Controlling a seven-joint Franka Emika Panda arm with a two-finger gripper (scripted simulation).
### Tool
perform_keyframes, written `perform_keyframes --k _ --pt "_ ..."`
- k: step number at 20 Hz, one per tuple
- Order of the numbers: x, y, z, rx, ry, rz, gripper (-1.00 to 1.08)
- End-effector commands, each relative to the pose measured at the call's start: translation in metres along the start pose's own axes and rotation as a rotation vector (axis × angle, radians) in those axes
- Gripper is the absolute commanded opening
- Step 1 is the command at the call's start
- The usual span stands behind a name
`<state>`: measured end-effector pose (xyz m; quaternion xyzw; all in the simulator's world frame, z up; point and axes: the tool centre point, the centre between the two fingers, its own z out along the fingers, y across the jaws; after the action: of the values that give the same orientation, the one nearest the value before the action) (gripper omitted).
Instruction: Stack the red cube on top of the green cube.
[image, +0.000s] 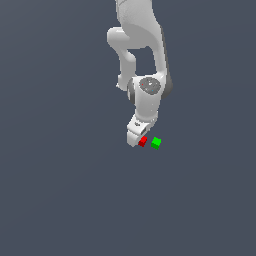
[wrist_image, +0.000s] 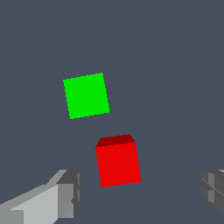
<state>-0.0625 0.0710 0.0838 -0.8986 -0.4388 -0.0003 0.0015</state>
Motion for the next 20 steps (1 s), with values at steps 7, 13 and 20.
perform_keyframes --k 7,13,20 --pt "-0.005 -0.013 0.012 -0.002 -0.001 -0.126 1.0" --pt "-0.005 -0.014 0.014 -0.002 -0.002 -0.134 1.0" --pt "-0.006 -0.014 0.032 -0.002 -0.002 -0.136 1.0"
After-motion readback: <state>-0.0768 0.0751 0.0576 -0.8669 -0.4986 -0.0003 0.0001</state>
